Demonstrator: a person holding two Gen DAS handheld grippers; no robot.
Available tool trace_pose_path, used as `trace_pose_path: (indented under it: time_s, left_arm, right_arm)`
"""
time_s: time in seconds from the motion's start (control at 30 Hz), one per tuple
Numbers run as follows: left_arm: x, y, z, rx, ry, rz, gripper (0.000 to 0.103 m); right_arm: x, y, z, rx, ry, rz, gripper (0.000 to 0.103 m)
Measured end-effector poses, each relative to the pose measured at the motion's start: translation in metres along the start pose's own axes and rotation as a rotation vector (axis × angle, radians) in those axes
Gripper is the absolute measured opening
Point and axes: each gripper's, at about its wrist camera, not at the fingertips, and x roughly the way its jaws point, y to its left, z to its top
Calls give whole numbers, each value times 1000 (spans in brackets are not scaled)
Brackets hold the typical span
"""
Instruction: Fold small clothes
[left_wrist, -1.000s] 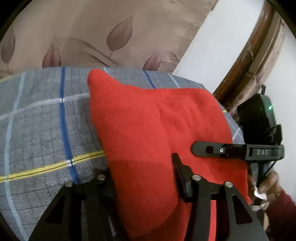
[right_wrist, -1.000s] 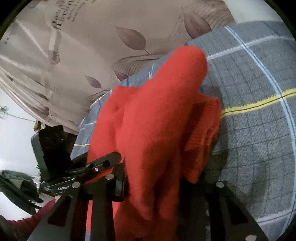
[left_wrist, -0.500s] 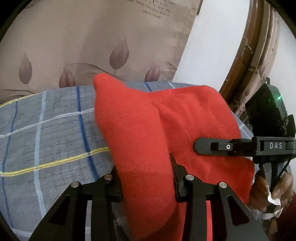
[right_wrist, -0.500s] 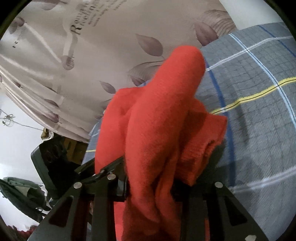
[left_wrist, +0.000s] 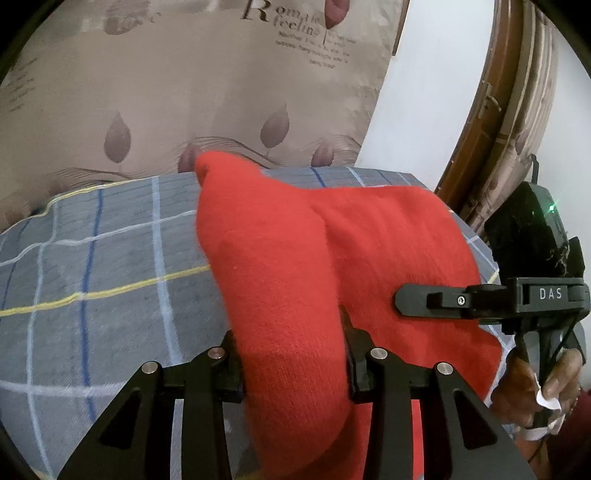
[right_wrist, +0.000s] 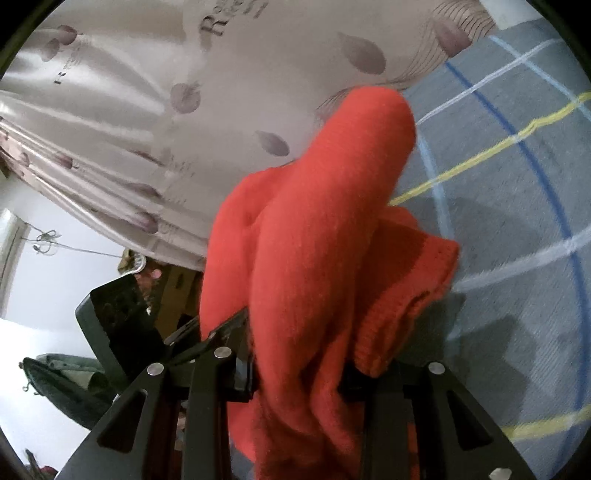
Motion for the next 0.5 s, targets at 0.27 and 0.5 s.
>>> trace_pose_path:
  time_s: [0.27,0.5]
  left_arm:
    - [-54,3,-37,4,1,25,38]
    - [-78,10,-63,-15,-8,46,38]
  right_arm:
    - [1,25,-43,6,43,36,29]
    - [9,37,-66,-7,85,47,29]
